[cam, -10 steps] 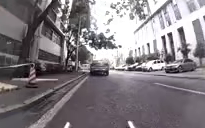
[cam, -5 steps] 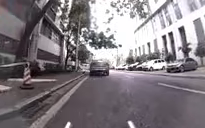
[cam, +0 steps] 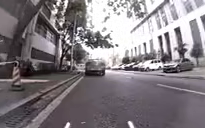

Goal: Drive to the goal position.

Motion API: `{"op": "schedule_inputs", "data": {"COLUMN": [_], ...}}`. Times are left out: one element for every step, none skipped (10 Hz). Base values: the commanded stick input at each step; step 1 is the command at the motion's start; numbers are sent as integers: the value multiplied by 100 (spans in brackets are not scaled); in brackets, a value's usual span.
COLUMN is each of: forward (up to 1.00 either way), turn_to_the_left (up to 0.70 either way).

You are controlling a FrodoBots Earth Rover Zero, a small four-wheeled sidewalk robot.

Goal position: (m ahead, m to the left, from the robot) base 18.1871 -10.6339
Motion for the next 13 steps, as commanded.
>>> {"op": "schedule_inputs", "data": {"forward": [45,45,45,45,45,45,45,45,45,45,45,45,45], "turn_to_the_left": [-27,-27,-27,-27,-27,-27,0,0,0,0,0,0,0]}}
